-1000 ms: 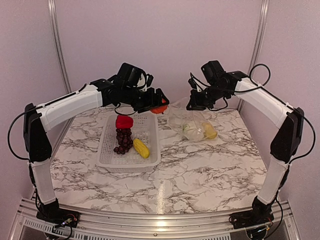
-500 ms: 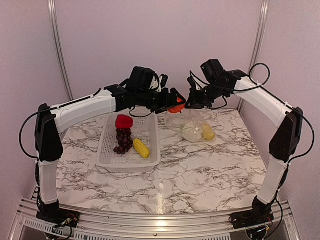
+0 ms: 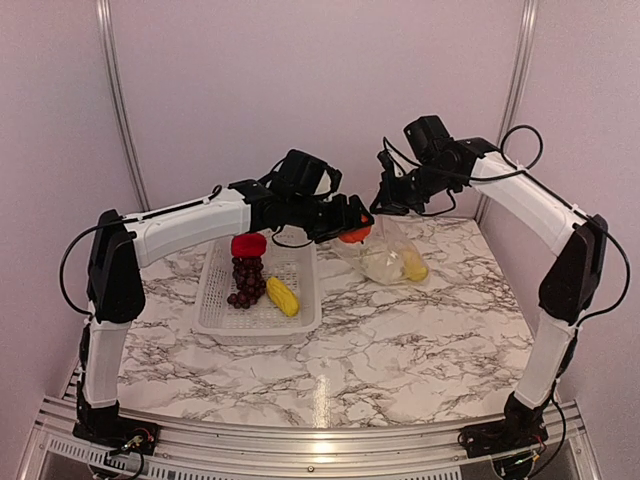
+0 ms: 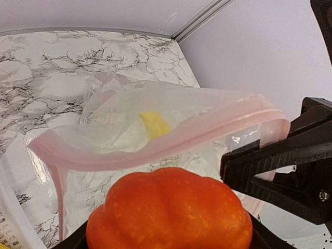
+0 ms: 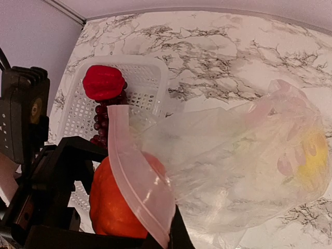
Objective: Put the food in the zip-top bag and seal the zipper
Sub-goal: Place the fake vegetable in the zipper food storage bag.
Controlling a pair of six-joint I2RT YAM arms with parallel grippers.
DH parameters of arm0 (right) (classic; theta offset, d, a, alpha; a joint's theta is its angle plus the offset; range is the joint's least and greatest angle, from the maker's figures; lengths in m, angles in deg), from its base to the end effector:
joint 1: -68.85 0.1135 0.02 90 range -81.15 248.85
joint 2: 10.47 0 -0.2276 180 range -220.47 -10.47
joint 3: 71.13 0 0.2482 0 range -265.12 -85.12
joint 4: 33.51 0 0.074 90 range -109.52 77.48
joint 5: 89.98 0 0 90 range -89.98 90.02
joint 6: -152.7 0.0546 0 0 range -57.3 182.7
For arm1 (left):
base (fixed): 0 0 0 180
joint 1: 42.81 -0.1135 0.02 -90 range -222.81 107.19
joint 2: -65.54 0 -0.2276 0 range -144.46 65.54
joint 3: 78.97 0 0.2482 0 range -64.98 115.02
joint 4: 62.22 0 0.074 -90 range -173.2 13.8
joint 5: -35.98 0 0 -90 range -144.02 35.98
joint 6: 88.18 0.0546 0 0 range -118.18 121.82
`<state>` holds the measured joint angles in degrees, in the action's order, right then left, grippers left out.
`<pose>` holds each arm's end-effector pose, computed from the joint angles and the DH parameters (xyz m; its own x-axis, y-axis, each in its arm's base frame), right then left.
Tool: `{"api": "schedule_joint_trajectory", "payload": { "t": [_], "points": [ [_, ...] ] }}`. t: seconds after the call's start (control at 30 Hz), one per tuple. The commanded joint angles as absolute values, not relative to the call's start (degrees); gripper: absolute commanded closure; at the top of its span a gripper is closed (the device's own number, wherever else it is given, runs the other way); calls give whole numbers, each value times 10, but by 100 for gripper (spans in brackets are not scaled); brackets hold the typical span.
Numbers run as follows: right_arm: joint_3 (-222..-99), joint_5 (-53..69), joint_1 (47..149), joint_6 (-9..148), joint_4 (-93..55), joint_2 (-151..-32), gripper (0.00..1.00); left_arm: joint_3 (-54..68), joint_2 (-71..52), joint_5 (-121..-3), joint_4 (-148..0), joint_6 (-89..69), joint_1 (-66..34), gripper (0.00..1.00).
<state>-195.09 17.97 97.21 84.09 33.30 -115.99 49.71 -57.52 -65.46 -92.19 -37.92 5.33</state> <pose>0.3440 0.2048 0.3172 -0.8430 -0.0607 -0.5345 -0.3486 0.8184 0.4568 0.3305 -0.3851 0.2760 -0.7553 -0.0960 -0.6483 0.4781 0.5958 -0.6453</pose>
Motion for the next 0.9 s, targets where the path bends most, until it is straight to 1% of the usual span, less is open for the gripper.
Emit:
{"api": "schedule_joint_trajectory", "payload": {
  "t": [0.0,0.1,0.23,0.27,0.3,0.33,0.7,0.87],
  "points": [
    [-1984,206,971,866,325,-1137,100,534,-606,-613,-975,-391,56,70],
    [-1980,220,971,876,318,-1135,100,551,-619,-598,-987,-390,57,62],
    [-1974,231,972,885,312,-1134,100,568,-636,-608,-976,-394,56,36],
    [-1974,232,972,886,312,-1134,100,569,-636,-619,-965,-395,56,25],
    [-1974,231,972,886,312,-1133,100,571,-634,-628,-952,-394,57,7],
    [-1975,231,971,886,312,-1133,100,573,-630,-630,-947,-390,56,1],
    [-1962,234,943,891,307,-1115,100,578,-536,-632,-909,-345,48,1],
    [-1942,236,941,892,295,-1106,100,553,-486,-605,-902,-337,48,1]
  ]
}}
